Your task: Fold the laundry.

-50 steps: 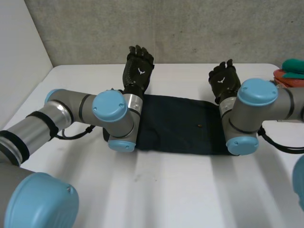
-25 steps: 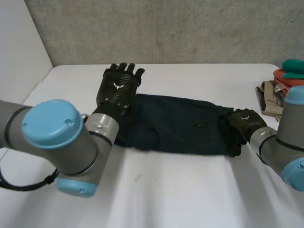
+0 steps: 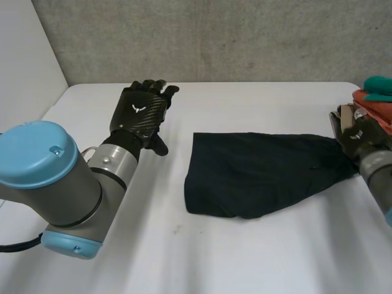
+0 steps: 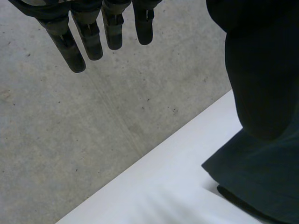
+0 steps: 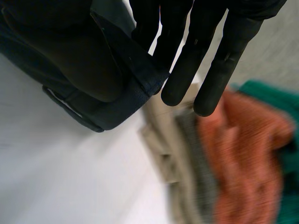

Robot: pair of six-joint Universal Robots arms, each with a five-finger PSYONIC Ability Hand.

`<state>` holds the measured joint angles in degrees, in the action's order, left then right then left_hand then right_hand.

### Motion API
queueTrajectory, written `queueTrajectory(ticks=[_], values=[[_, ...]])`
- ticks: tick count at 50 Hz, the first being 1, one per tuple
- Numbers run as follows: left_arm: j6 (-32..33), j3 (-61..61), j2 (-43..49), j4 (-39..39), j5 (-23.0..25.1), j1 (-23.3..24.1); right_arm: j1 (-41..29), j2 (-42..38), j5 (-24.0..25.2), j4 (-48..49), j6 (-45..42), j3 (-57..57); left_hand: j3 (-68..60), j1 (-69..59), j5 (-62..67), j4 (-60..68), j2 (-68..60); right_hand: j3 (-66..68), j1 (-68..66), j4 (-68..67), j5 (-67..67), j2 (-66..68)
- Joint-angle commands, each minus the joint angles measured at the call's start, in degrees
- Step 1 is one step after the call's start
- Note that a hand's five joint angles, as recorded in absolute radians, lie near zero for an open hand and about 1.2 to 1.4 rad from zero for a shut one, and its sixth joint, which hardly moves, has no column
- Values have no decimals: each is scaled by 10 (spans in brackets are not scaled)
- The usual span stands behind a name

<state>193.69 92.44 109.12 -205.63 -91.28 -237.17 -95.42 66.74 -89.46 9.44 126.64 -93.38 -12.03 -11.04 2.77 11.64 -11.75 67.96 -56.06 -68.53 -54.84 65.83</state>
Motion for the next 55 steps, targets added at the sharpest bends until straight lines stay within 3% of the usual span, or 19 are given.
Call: queueTrajectory(ticks=[1,7,12,14,15,17,18,21,25,28,30,35,42,49,55], values=[[-1,5,-15,4,-1,0,-144,1,32,91,-74,44,20,10,-28,-16,17,120,-239,-115,-152,142],[1,12,-20,3,-2,0,-263,-62,154,136,-79,43,20,10,-28,-16,17,120,-239,-115,-152,142],[1,12,-22,3,-16,1,-318,-107,214,131,-73,48,20,10,-28,-16,17,93,-212,-87,-124,114],[0,9,-22,2,-23,1,-322,-105,230,133,-67,44,20,10,-28,-16,17,-160,42,166,129,-139],[0,7,-22,3,-27,0,-324,-105,231,139,-56,44,20,10,-28,-16,17,-405,286,410,373,-383],[-2,0,-21,1,-33,-1,-321,-103,227,140,-33,45,20,10,-28,-16,17,-521,402,527,490,-500],[-2,-2,-21,0,-33,-1,-315,-92,223,139,3,45,20,10,-28,-16,17,-580,461,585,548,-558],[-2,-33,-16,-1,-35,2,-290,-46,214,138,114,39,20,10,-28,-16,17,-580,461,585,548,-558],[-3,-103,20,21,-34,11,-238,22,212,133,378,28,18,8,-26,-14,15,-580,461,585,548,-558],[-5,-167,70,61,-30,42,-185,45,210,118,501,23,18,8,-26,-14,15,-580,461,585,548,-558],[-5,-221,109,96,-29,68,-163,56,209,101,521,24,18,8,-26,-14,15,-580,461,585,548,-558],[-5,-334,206,167,-18,99,-99,54,171,8,527,54,18,8,-26,-14,15,-580,461,585,548,-558],[-9,-475,326,247,5,131,-95,-10,123,-57,477,117,8,-2,-16,-4,5,-580,461,585,548,-558],[-5,-530,384,293,-58,132,-99,-66,188,-113,429,161,6,-4,-14,-2,4,-580,461,585,548,-558],[23,-523,391,322,-144,132,-102,-113,198,-116,425,191,8,-2,-16,-4,5,-580,461,585,548,-558]])
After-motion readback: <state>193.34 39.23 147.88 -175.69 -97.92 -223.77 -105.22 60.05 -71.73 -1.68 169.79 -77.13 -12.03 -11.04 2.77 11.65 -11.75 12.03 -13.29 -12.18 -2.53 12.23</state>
